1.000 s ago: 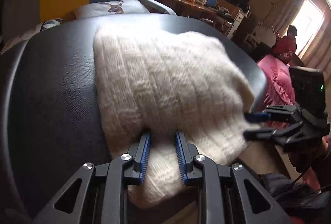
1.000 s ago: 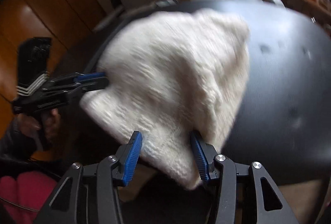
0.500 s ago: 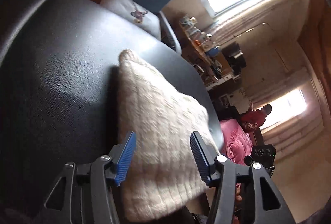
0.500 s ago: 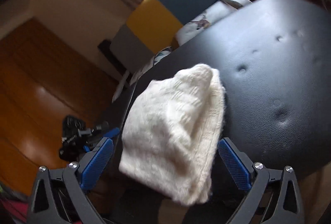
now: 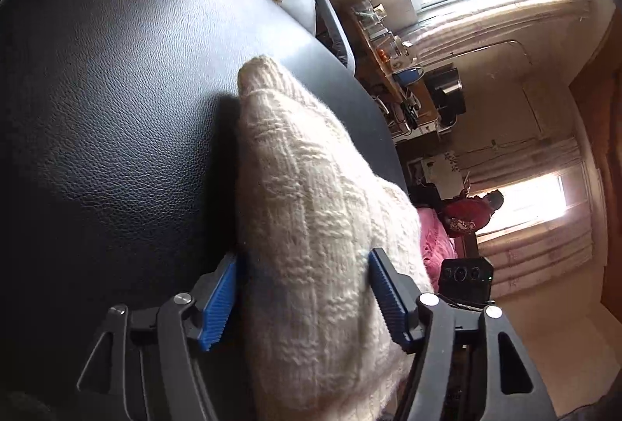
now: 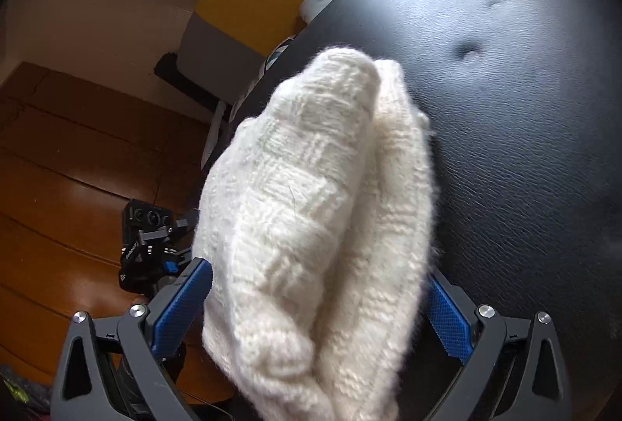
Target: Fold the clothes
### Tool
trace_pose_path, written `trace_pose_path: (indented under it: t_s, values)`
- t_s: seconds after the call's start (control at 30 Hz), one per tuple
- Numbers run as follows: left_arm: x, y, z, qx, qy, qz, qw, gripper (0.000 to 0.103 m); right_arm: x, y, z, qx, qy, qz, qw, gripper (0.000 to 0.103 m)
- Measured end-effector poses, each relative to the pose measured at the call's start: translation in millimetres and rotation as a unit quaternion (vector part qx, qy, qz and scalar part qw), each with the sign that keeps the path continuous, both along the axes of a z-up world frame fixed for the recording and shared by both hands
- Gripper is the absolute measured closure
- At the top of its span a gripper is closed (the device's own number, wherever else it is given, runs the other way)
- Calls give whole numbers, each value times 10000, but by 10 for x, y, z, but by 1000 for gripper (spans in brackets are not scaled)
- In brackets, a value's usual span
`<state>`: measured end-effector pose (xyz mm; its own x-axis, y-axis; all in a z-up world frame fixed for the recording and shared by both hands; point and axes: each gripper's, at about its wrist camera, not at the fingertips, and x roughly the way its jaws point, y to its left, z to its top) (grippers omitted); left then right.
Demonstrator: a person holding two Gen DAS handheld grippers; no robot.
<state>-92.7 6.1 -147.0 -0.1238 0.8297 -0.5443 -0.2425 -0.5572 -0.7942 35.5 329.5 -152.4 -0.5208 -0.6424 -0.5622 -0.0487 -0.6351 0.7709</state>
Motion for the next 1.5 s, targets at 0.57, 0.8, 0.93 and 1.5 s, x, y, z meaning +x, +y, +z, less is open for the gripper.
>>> trace_pose_path:
  t_s: [0.57,0.8,0.93,1.5]
  values:
    - [650,685,497,-2126,1748,-115,9613,56,131,-276,-10,1007,232,217,9944,42]
    - [740,867,608,-2548,2036,-19,9453,57,131,-484,-10,1266,353,265,9910,31]
    - [759,734,563,-2407,1950,80,9508,57,114,-624,-10,1588,656,607,9833,5]
    - [746,763,661,-1644,1931,-6,9673,60,404,-858,186,2892,1058,210,9512,52]
